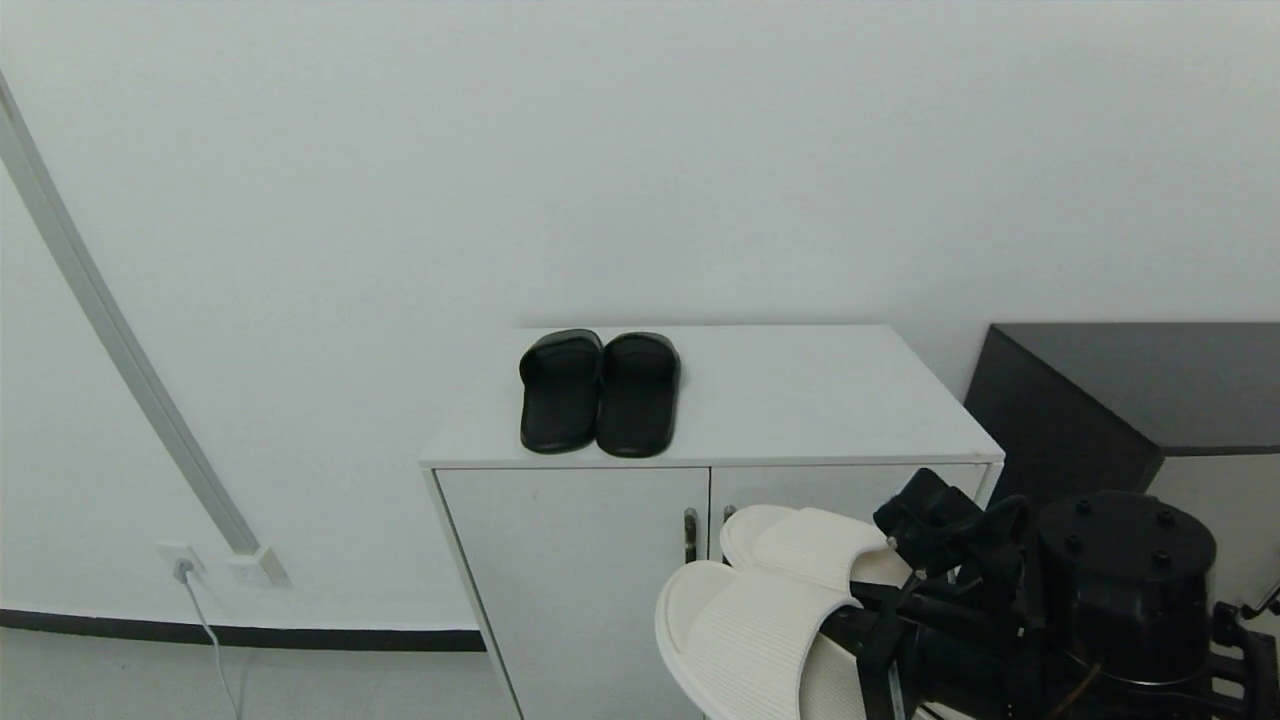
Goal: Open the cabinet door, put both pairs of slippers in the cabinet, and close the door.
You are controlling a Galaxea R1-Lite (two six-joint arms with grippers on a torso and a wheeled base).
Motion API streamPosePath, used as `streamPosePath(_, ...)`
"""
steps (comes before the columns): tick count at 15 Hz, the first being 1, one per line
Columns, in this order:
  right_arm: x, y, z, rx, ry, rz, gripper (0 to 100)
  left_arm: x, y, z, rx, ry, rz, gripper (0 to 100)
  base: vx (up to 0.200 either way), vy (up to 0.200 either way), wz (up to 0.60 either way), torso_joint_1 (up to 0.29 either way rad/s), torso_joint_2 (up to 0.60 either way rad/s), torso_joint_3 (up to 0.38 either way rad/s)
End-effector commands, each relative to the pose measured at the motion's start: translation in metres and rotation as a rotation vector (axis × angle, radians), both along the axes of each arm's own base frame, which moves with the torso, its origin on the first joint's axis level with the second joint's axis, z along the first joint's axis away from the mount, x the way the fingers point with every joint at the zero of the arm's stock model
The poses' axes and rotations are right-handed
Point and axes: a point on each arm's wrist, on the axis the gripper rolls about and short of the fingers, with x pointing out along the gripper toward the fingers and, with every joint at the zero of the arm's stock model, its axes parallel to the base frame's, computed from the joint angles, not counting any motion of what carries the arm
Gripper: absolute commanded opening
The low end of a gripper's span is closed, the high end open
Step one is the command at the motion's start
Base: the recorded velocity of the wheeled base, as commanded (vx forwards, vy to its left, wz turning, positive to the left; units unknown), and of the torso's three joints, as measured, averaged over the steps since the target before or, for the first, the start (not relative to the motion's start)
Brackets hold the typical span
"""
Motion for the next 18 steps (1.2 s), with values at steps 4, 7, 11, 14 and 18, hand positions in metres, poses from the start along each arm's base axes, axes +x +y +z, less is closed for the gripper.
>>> streamPosePath(4,-0.0001,0.0000,-0.0006,-0.011,-0.008,0.004,0,0.0000,0.0000,-0.0001,0.001,0.000,-0.001,0,0.000,0.000,0.00,-0.217,0.54,0.323)
streamPosePath(7,-0.0010,-0.0003,-0.0024,-0.016,-0.003,0.007,0,0.0000,0.0000,-0.0001,0.000,0.000,0.001,0,0.000,0.000,0.00,-0.199,0.52,0.318)
streamPosePath(11,-0.0027,0.0000,-0.0031,-0.019,-0.001,0.011,0,0.0000,0.0000,-0.0001,0.001,0.000,0.001,0,0.000,0.000,0.00,-0.179,0.50,0.321)
streamPosePath(14,-0.0047,-0.0012,-0.0026,-0.017,-0.003,0.014,0,0.0000,0.0000,-0.0001,0.000,0.000,0.001,0,0.000,0.000,0.00,-0.154,0.48,0.331)
streamPosePath(18,-0.0057,-0.0012,-0.0055,-0.016,-0.005,0.014,0,0.0000,0.0000,-0.0001,0.000,0.000,-0.001,0,0.000,0.000,0.00,-0.122,0.47,0.338)
